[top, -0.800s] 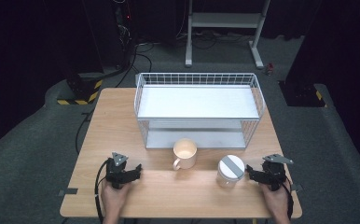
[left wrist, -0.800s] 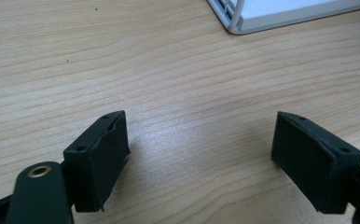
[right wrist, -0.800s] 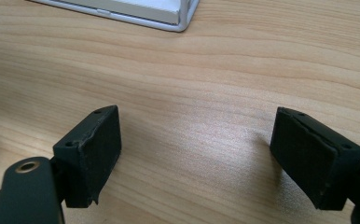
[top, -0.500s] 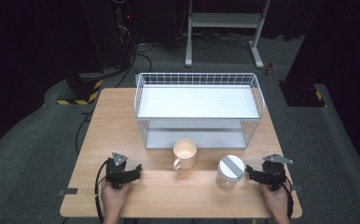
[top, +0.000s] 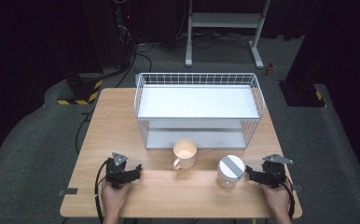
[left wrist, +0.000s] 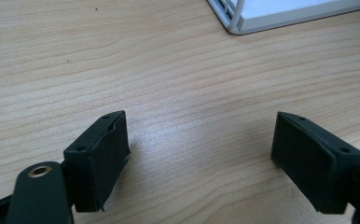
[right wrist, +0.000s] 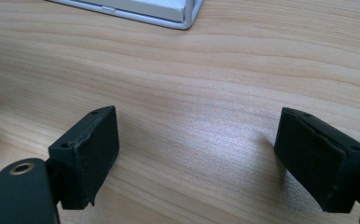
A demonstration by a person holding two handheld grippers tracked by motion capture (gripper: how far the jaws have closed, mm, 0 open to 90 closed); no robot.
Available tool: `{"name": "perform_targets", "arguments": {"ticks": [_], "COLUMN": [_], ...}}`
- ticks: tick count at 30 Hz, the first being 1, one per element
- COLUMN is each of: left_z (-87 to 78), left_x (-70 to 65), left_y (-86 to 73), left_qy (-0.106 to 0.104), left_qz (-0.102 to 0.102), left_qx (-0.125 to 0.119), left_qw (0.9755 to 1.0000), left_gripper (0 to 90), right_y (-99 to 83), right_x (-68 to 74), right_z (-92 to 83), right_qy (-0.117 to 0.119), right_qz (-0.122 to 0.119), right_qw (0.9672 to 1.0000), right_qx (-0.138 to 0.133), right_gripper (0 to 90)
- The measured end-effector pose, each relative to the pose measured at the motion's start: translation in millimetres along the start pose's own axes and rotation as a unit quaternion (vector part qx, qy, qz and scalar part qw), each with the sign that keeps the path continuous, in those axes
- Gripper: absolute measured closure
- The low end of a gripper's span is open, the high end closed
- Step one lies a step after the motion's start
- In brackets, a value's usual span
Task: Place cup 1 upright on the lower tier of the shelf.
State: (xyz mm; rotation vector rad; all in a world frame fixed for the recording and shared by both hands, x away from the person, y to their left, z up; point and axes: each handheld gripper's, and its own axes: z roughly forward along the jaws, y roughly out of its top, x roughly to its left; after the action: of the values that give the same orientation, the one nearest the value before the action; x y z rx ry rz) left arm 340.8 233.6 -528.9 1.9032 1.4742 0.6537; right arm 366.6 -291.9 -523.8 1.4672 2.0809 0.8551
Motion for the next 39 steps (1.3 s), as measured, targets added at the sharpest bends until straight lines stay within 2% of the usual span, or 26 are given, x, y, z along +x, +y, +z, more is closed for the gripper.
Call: {"name": "perform_targets", "arguments": {"ticks": [10,16,20,25,30,37,39], "left_z": [0.1,0.2,0.2,0.2,0.2,0.2,0.2], "left_x": [-0.1,-0.1,-0.1,-0.1,-0.2,-0.1,-0.1], "left_y": [0.1,0.1,0.1,0.1,0.1,0.1,0.1], "left_qy": [0.0,0.0,0.0,0.0,0.0,0.0,-0.001], "left_qz": [0.001,0.001,0.001,0.001,0.001,0.001,0.001], "left_qx": [0.0,0.0,0.0,0.0,0.0,0.0,0.0], "left_qw": [1.0,1.0,1.0,1.0,1.0,1.0,1.0], "left_gripper": [18.6,18.4,18.4,18.4,18.4,18.4,18.4], "right_y": [-3.4,-7.6,-9.0,-11.2,-14.7,-22.0,-23.7], "right_x": [-2.0,-2.6,-0.2,1.5,5.7,11.8,14.0], "right_z": [-3.9,-9.6,-13.4,-21.9,-31.5,-43.3,-45.5], "right_qy": [0.0,0.007,0.01,0.015,0.02,0.038,0.039], "right_qz": [0.006,0.014,0.007,0.009,0.0,0.0,-0.007], "right_qw": [1.0,0.9998,0.9998,0.9995,0.9991,0.998,0.9979], "right_qx": [0.0,-0.01,-0.012,-0.027,-0.037,-0.05,-0.051], "right_gripper": [14.5,15.4,15.7,16.7,17.4,18.7,18.7]}}
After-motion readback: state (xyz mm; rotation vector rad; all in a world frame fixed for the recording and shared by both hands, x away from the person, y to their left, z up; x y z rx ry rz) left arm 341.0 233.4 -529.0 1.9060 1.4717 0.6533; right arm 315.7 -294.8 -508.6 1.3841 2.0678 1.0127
